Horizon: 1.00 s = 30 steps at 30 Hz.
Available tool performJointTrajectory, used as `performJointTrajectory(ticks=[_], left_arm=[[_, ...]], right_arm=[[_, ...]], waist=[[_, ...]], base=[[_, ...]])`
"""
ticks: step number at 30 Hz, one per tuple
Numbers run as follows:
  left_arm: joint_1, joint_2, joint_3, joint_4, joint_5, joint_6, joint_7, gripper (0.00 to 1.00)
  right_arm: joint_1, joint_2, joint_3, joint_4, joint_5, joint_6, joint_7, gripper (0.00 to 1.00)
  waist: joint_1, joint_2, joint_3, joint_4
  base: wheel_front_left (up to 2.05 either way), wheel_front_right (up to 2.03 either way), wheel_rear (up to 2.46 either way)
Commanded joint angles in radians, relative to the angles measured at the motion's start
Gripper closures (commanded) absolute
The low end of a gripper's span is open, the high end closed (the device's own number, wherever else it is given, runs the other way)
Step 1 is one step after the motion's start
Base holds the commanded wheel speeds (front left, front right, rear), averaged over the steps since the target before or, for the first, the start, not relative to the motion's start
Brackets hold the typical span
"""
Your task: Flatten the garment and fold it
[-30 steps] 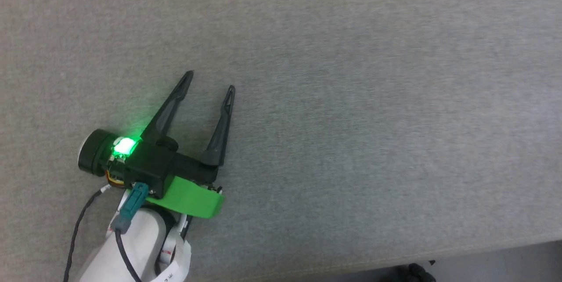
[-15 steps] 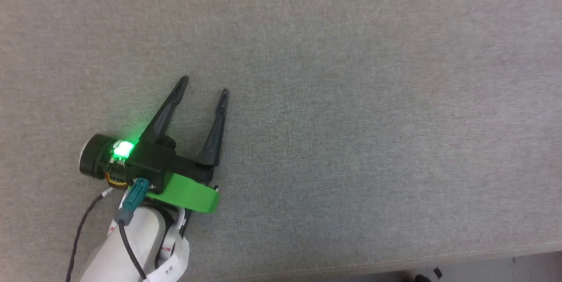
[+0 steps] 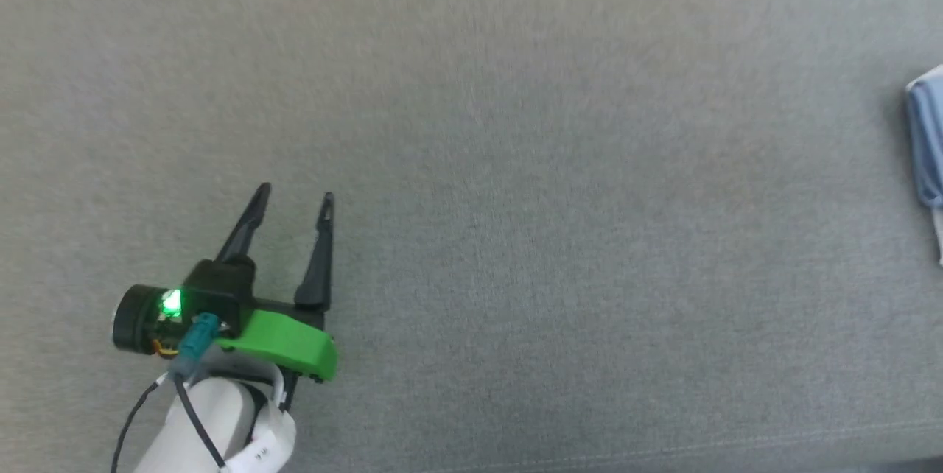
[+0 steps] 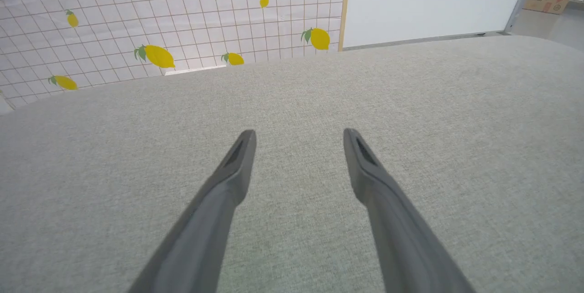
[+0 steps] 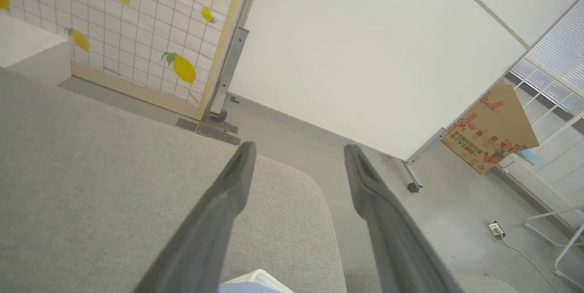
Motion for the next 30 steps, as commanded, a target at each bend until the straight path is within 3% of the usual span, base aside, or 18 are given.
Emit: performJointTrajectory(ticks=[1, 5, 12, 19, 30], left_arm=[[0.012, 0.008, 0.011, 0.001, -0.018, 0.010, 0.010, 0.00], [0.022, 0.021, 0.017, -0.003, -0.021, 0.020, 0.027, 0.00], [0.062, 0.034, 0.014, -0.003, -0.006, 0.049, 0.036, 0.00], [0.108, 0.037, -0.002, 0.003, 0.003, 0.069, 0.042, 0.00], [0.149, 0.037, -0.026, 0.031, 0.007, 0.078, 0.037, 0.00]], right_arm=[[0.020, 0.024, -0.001, -0.027, 0.025, -0.002, -0.016, 0.00], [0.103, 0.100, -0.027, -0.124, 0.080, -0.002, -0.051, 0.00], [0.301, 0.238, -0.113, -0.271, 0.064, -0.002, -0.090, 0.00], [0.524, 0.419, -0.202, -0.400, -0.049, -0.002, -0.092, 0.00], [0.762, 0.618, -0.258, -0.512, -0.194, -0.002, -0.085, 0.00]], waist=[[0.0001, 0.0000, -0.116, 0.027], [0.0001, 0.0000, -0.169, 0.052], [0.0001, 0.0000, -0.234, 0.084], [0.0001, 0.0000, -0.268, 0.108], [0.0001, 0.0000, -0.288, 0.128]], base=[[0.00, 0.00, 0.00], [0.00, 0.00, 0.00], [0.00, 0.00, 0.00], [0.00, 0.00, 0.00], [0.00, 0.00, 0.00]])
